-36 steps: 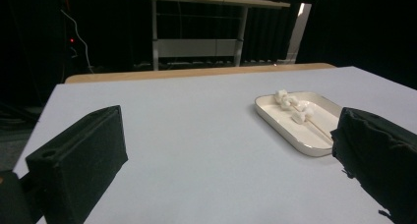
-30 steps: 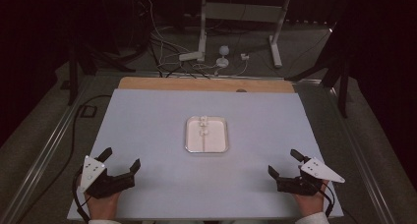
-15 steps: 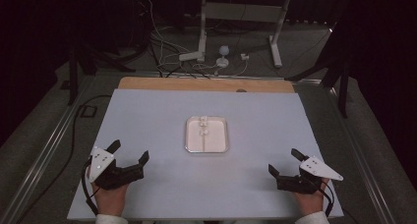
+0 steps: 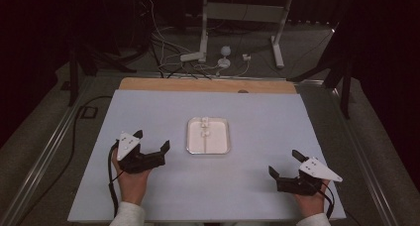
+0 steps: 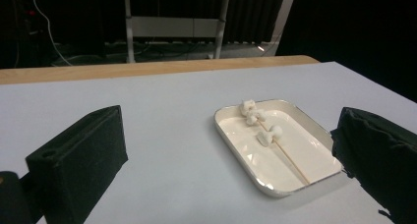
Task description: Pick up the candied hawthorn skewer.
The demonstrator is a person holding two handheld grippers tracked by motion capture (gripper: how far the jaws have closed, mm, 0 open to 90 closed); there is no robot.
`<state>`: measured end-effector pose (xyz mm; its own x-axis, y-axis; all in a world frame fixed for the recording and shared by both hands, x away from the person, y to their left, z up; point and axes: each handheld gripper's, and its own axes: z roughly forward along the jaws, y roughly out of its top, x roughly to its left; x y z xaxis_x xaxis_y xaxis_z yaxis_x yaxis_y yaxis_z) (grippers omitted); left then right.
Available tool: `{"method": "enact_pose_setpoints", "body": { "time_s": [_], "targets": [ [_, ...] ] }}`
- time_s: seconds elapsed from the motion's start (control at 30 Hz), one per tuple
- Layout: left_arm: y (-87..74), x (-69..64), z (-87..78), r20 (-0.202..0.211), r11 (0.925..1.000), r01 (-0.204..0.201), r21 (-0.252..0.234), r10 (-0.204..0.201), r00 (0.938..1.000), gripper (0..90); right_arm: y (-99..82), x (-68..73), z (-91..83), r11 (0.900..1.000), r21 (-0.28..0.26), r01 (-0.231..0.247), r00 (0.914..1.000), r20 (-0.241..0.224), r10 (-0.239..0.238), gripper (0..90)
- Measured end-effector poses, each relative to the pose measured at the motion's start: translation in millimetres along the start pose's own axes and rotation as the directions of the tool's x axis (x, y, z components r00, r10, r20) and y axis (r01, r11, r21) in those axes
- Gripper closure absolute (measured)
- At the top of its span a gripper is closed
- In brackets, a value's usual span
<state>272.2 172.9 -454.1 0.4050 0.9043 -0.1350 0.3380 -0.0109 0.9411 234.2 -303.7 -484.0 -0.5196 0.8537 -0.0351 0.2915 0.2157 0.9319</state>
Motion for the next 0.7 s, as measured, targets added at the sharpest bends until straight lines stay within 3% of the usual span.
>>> {"method": "enact_pose_setpoints", "body": {
  "time_s": [0.5, 0.63, 0.7],
  "targets": [
    [-6.3, -27.4, 72.3, 0.003, 0.9948, 0.006, 0.102, -0.007, 1.0, 0.6, -0.6, 0.3, 2.4, 1.0, 0.009, 0.004, 1.0, -0.004, -0.003, 0.0],
    [-12.3, -35.6, 91.3, 0.009, 0.9897, 0.003, 0.143, -0.004, 1.0, 0.6, -0.7, 0.4, 2.7, 0.9999, 0.01, 0.003, 1.0, -0.005, -0.003, 0.0],
    [-18.6, -41.3, 105.0, 0.013, 0.9826, -0.004, 0.186, 0.002, 0.9999, 0.6, -1.0, 0.5, 2.8, 0.9999, 0.012, 0.002, 1.0, -0.006, -0.002, 0.0]
  ]
}}
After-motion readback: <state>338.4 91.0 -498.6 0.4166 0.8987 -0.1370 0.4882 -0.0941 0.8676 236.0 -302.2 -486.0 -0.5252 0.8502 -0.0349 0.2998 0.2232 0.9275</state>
